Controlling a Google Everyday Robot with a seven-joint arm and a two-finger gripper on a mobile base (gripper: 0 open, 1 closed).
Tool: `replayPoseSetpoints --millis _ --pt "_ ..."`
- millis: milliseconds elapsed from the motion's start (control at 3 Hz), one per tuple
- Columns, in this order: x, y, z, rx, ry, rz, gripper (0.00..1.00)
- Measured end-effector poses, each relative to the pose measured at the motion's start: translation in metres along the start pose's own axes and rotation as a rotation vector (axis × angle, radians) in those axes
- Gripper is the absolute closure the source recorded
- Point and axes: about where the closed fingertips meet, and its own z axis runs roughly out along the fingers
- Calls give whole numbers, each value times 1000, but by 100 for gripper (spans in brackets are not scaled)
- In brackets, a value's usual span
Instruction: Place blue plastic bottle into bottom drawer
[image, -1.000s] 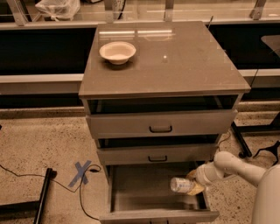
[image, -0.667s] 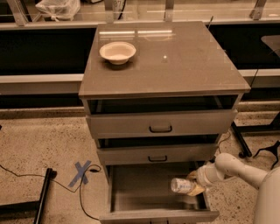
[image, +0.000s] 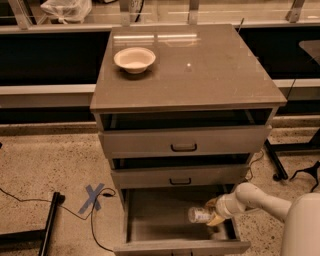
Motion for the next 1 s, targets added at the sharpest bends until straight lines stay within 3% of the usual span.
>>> replayPoseSetpoints --millis 333,667,1000 --pt "-2 -1 15 7 -25 -19 100" --pt "-6 -2 31 -16 -39 -8 83" --pt "-11 -3 45 -42 -52 17 59"
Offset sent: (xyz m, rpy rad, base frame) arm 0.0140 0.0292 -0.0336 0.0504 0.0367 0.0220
